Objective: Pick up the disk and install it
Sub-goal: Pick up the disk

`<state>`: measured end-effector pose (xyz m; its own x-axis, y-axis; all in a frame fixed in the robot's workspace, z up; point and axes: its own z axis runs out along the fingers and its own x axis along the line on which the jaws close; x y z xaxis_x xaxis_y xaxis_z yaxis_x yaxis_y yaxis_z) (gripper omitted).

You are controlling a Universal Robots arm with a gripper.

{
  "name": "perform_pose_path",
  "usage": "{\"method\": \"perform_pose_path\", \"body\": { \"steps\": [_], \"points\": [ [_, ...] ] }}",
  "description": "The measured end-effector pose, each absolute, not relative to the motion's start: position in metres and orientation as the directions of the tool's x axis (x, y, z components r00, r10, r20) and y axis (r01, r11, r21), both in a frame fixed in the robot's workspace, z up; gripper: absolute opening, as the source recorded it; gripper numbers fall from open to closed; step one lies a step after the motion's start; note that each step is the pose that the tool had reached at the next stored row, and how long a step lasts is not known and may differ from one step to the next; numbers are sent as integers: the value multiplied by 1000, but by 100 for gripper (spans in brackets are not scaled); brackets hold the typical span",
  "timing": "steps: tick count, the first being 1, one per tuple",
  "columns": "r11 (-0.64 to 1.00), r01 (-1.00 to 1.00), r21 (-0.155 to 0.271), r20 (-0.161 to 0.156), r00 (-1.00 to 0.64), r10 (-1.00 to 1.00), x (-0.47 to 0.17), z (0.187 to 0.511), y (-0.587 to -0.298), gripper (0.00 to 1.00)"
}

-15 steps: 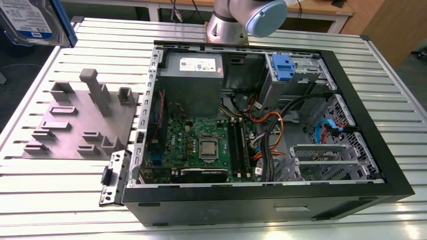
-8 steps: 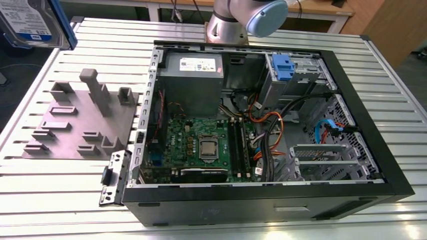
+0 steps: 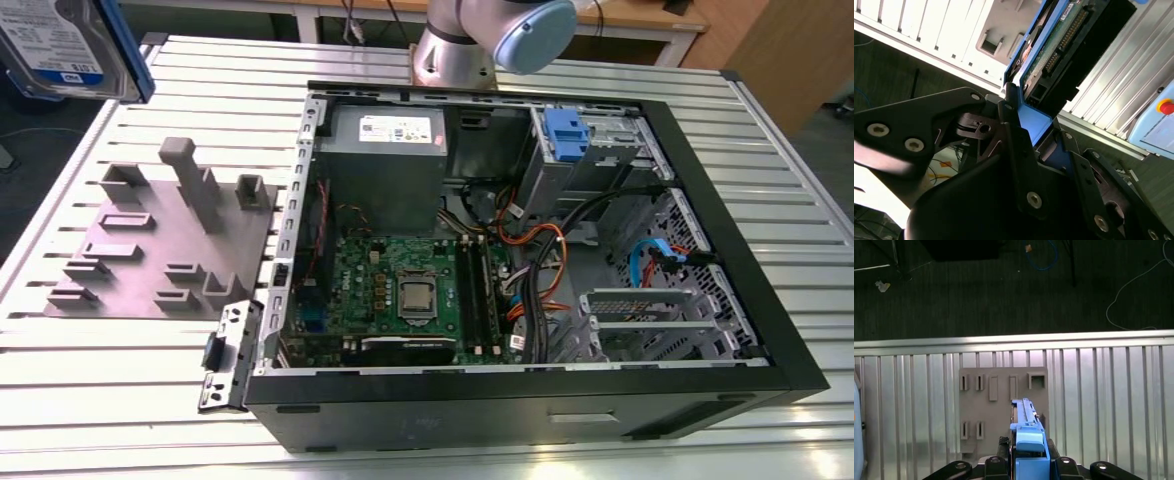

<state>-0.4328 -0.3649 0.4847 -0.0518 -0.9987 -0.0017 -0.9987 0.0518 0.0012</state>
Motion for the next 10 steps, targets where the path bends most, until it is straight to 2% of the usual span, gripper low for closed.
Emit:
{"method": "perform_pose_path", "body": {
  "steps": [10],
  "points": [
    [52,-999,1,-2,-52,-999,-424,485,-367,36]
  ]
}}
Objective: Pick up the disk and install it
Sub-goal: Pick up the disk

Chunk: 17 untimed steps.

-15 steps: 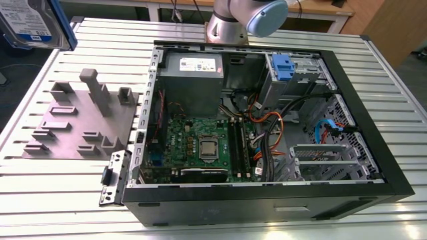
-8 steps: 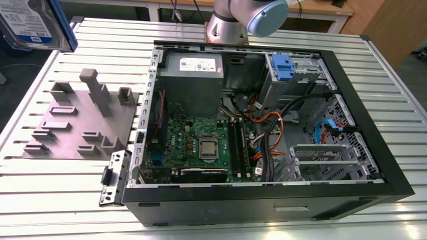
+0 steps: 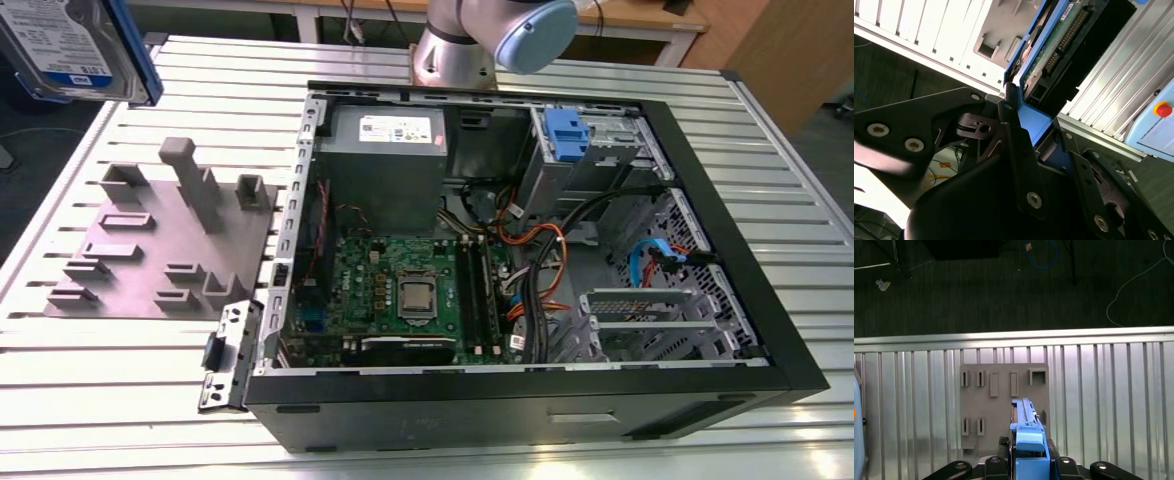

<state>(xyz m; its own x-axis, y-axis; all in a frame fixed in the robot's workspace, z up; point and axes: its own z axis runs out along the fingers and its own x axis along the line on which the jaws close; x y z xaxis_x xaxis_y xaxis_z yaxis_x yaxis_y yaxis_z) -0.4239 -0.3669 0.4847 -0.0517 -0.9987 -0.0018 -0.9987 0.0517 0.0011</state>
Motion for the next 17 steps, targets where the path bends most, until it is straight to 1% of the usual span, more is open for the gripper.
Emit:
{"method": "perform_pose_path", "body": {
  "steps": [17],
  "points": [
    [52,-999,1,-2,-52,-999,-418,485,-367,36]
  ]
}}
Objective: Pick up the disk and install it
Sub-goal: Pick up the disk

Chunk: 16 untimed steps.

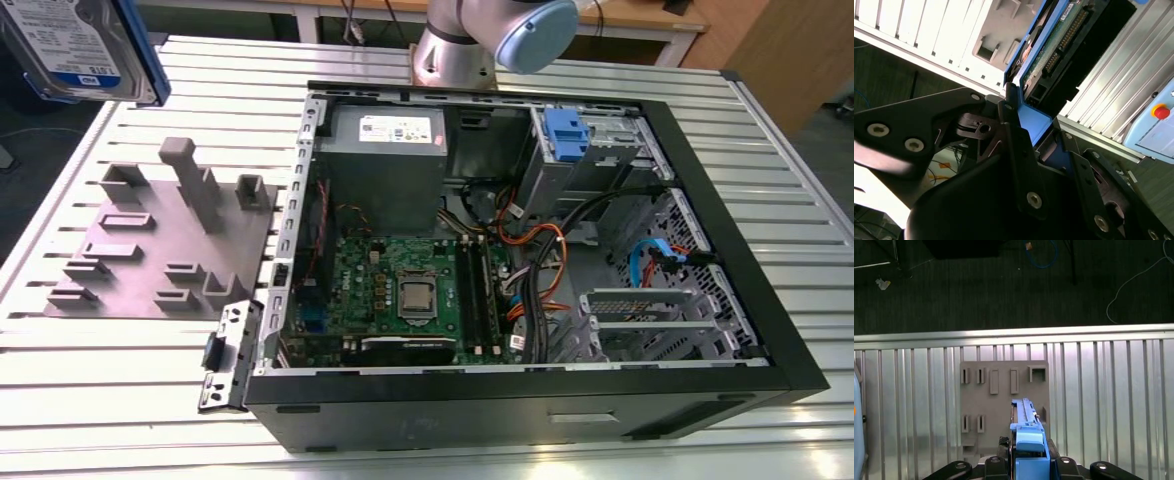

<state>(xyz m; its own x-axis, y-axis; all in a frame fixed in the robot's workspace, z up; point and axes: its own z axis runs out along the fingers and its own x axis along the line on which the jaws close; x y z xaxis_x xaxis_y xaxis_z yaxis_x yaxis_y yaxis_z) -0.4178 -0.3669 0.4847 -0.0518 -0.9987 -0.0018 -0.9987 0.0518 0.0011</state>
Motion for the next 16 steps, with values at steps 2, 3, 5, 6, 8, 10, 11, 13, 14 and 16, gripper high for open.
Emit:
{"method": "perform_pose_path", "body": {
  "steps": [2,3,5,6,8,10,11,13,14,16],
  "points": [
    [52,-999,1,-2,-52,-999,-417,485,-367,36],
    [52,-999,1,-2,-52,-999,-416,485,-367,36],
    [52,-999,1,-2,-52,-999,-416,485,-367,36],
    [52,-999,1,-2,-52,-999,-415,485,-367,36],
    [52,-999,1,-2,-52,-999,-415,485,-367,36],
    [52,-999,1,-2,-52,-999,-415,485,-367,36],
    [52,-999,1,-2,-52,-999,-415,485,-367,36],
    [52,-999,1,-2,-52,-999,-414,485,-367,36],
    [52,-999,1,-2,-52,-999,-414,485,-367,36],
    [52,-999,1,-2,-52,-999,-414,485,-367,36]
  ]
}}
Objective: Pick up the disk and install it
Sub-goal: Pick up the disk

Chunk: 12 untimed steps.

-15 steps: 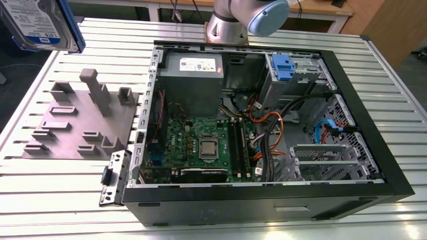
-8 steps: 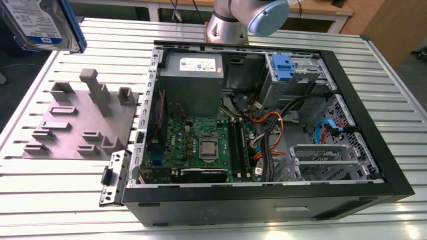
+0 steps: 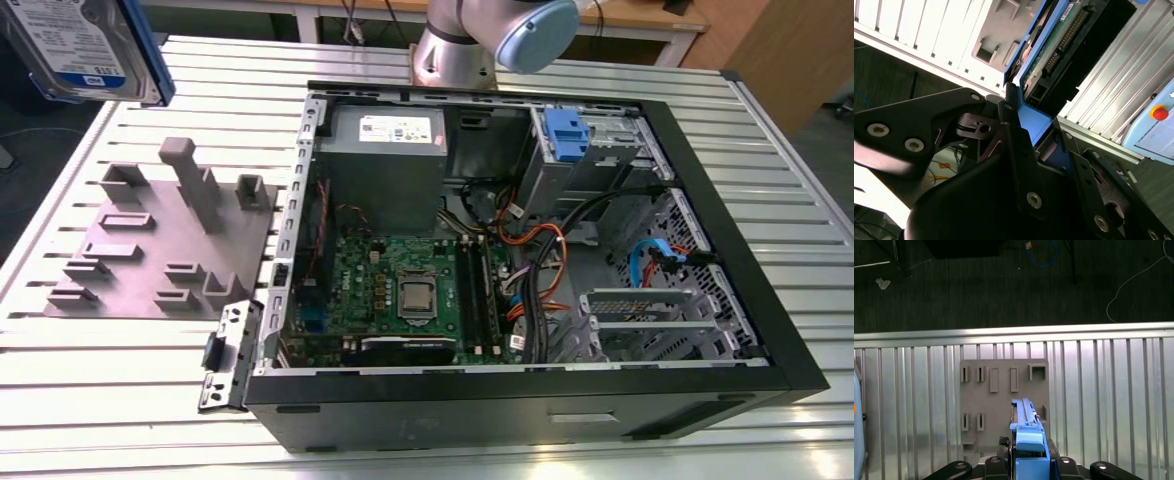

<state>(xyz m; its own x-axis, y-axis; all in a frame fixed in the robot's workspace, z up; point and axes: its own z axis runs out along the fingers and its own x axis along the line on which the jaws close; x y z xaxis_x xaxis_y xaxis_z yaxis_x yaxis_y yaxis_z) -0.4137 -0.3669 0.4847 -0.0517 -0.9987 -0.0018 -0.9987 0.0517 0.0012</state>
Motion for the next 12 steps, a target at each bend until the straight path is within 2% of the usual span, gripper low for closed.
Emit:
{"method": "perform_pose_path", "body": {
  "steps": [12],
  "points": [
    [52,-999,1,-2,-52,-999,-412,485,-371,36]
  ]
}}
